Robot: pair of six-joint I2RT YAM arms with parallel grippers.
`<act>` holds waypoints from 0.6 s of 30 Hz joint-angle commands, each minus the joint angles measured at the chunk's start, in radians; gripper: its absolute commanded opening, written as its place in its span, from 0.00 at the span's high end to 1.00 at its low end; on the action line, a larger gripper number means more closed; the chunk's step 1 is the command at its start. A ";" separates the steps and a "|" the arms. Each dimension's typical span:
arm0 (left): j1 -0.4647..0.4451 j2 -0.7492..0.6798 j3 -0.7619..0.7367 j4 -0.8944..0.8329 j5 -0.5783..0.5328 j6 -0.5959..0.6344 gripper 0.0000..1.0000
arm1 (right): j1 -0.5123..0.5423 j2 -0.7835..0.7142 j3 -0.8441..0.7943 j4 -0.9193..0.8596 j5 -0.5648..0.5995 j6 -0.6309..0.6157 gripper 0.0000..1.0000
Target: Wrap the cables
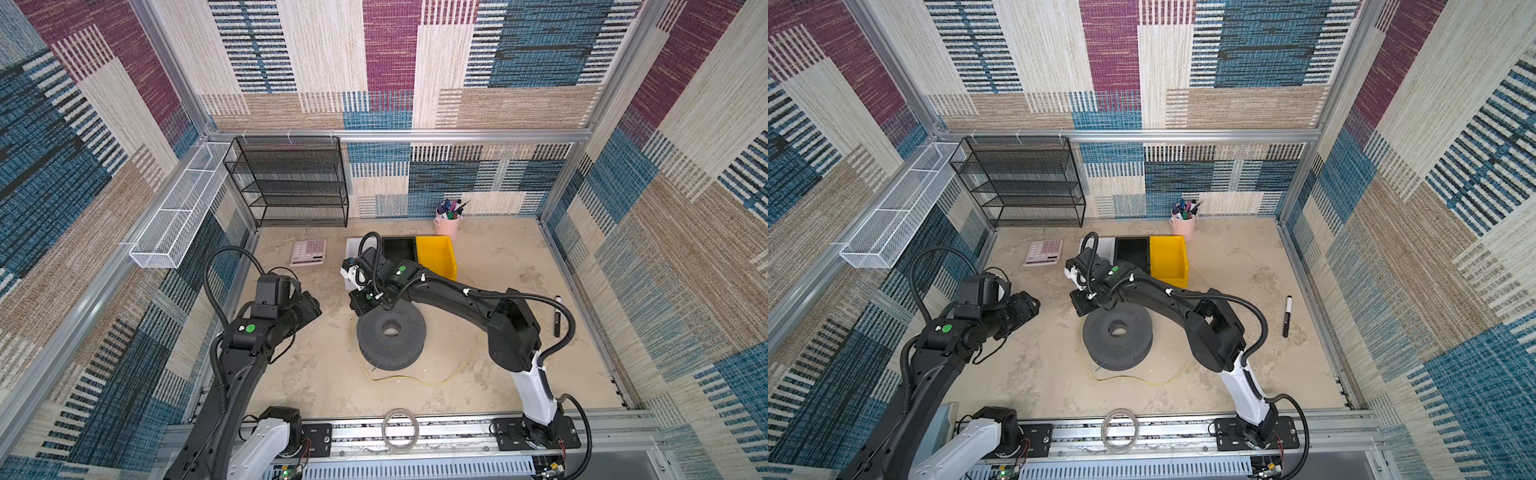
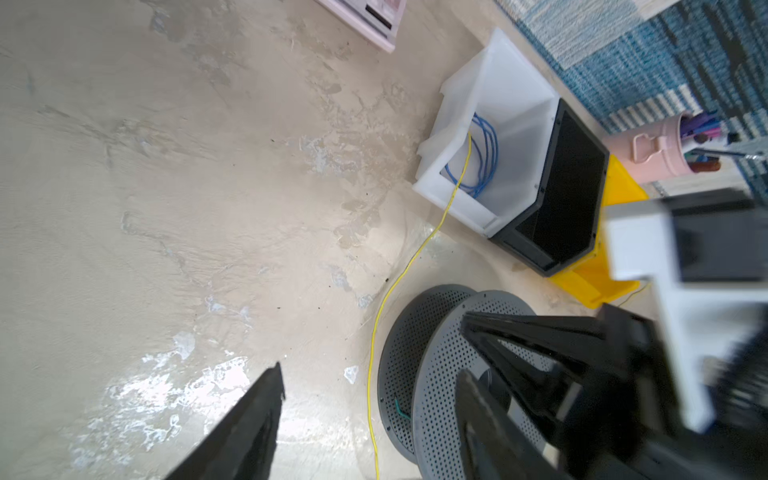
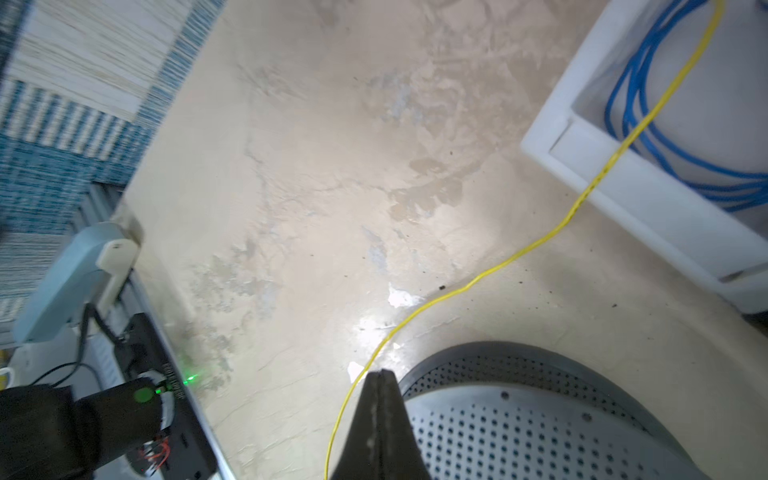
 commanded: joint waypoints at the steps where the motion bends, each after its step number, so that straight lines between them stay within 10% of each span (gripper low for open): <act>1: 0.005 0.062 0.014 -0.021 0.163 0.101 0.34 | 0.003 -0.070 -0.028 0.045 -0.054 -0.015 1.00; 5: 0.004 0.186 -0.017 -0.024 0.290 0.166 0.36 | 0.007 -0.216 -0.167 0.088 -0.075 -0.021 0.88; 18: -0.213 0.376 -0.109 0.012 0.218 0.137 0.40 | 0.010 -0.473 -0.523 0.255 0.024 -0.007 0.69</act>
